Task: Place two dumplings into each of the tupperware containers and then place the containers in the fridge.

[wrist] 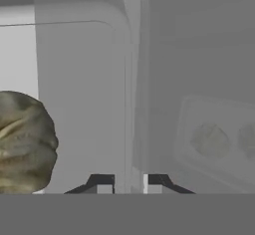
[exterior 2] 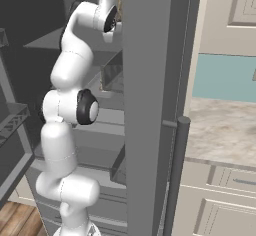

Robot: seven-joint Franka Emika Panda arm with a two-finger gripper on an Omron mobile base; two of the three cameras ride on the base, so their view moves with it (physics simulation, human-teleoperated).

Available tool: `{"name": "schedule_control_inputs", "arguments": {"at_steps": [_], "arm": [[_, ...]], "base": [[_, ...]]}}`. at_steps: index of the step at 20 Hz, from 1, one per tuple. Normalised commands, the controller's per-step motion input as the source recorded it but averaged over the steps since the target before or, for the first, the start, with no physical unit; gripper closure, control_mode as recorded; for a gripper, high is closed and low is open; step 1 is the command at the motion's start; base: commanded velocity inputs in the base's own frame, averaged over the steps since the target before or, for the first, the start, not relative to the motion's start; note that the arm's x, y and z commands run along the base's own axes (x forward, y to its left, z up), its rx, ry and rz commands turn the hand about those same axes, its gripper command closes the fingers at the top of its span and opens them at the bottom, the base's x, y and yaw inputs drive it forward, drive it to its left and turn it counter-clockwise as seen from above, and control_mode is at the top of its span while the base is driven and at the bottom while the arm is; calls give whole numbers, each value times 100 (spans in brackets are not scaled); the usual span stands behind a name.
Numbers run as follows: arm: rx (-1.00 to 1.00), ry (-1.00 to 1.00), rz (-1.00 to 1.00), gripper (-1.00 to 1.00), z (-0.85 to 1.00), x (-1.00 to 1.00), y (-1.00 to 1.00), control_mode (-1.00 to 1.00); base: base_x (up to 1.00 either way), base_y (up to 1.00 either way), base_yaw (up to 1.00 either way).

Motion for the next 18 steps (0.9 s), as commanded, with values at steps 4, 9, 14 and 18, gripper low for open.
{"name": "schedule_control_inputs", "arguments": {"at_steps": [4,9,14,18], "arm": [[0,-1,0,-100,-3,16,0,-100],[0,0,0,-100,0,0,0,-100],[0,-7,0,-100,-15,0,0,-100],[1,-25,0,-100,-17,-35,0,-100]], "base": [[0,0,0],[0,0,0],[0,0,0],[0,0,0]]}}
